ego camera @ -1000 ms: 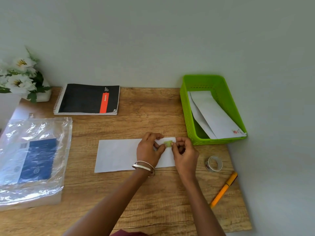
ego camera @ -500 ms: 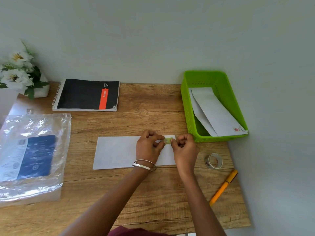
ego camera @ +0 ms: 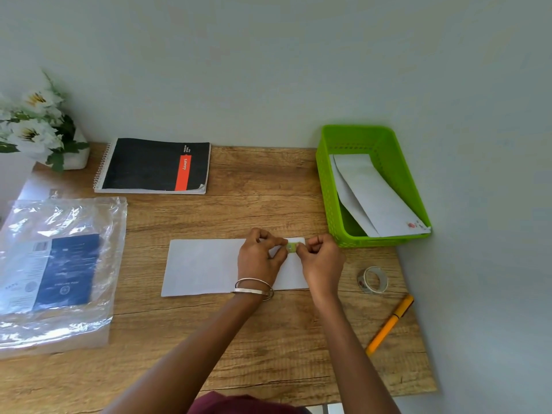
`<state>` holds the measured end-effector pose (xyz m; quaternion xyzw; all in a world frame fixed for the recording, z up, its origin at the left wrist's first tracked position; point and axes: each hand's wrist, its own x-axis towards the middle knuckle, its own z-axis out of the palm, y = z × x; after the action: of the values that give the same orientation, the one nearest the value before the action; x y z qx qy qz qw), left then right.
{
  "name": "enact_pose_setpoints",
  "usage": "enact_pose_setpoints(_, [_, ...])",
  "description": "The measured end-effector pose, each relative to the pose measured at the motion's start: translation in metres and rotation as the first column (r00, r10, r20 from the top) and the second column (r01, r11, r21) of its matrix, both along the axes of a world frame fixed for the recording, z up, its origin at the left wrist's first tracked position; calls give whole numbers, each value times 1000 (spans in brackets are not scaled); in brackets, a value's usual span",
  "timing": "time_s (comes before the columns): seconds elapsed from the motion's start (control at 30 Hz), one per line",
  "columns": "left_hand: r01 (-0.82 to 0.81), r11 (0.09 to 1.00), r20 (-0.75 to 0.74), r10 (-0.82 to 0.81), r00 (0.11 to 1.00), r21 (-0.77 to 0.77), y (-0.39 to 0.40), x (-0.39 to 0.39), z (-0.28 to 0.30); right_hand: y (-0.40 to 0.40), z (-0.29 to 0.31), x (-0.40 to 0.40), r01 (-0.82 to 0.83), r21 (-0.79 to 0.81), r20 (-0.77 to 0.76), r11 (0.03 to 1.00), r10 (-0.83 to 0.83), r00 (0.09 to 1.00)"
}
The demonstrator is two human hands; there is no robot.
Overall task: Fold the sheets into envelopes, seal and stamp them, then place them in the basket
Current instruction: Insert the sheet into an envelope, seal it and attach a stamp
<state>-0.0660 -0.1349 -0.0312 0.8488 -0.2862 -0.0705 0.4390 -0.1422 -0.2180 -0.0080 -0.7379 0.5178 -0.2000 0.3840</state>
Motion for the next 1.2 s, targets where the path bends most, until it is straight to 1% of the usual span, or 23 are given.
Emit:
enact_pose_setpoints(0.23, [-4,1000,-44,5,999,8,-2,-1,4,-1,1,2,-24,-33,-74,999,22,997])
enact_pose_setpoints(0.4, [-8,1000,-59,9,998,18,-2,0,4,-1,-3,0,-20,-31,-52,999,19,998])
enact_pose_setpoints(0.57, [2,999,-71,1,997,35,-2,2,6,3,-10,5,-78,-100,-103,992,67,992])
enact_pose_setpoints(0.77, [1,999,-120,5,993,52,-3,3,9,2,-15,1,-24,-171,-49,985,16,999])
enact_pose_setpoints(0.9, [0,998,-120,7,993,56,-3,3,10,2,-15,0,-43,-190,-46,981,35,998])
enact_pose_setpoints(0.97, [5,999,-119,2,993,53,-3,3,11,2,-12,0,-57,-179,-48,982,49,998])
enact_pose_setpoints(1.07, [15,998,-106,-9,994,55,-2,3,11,1,-9,1,-65,-144,-109,988,49,993])
enact_pose_setpoints(1.2, [18,998,-101,-12,995,62,-1,2,10,-3,-12,0,-30,-150,-41,988,24,999])
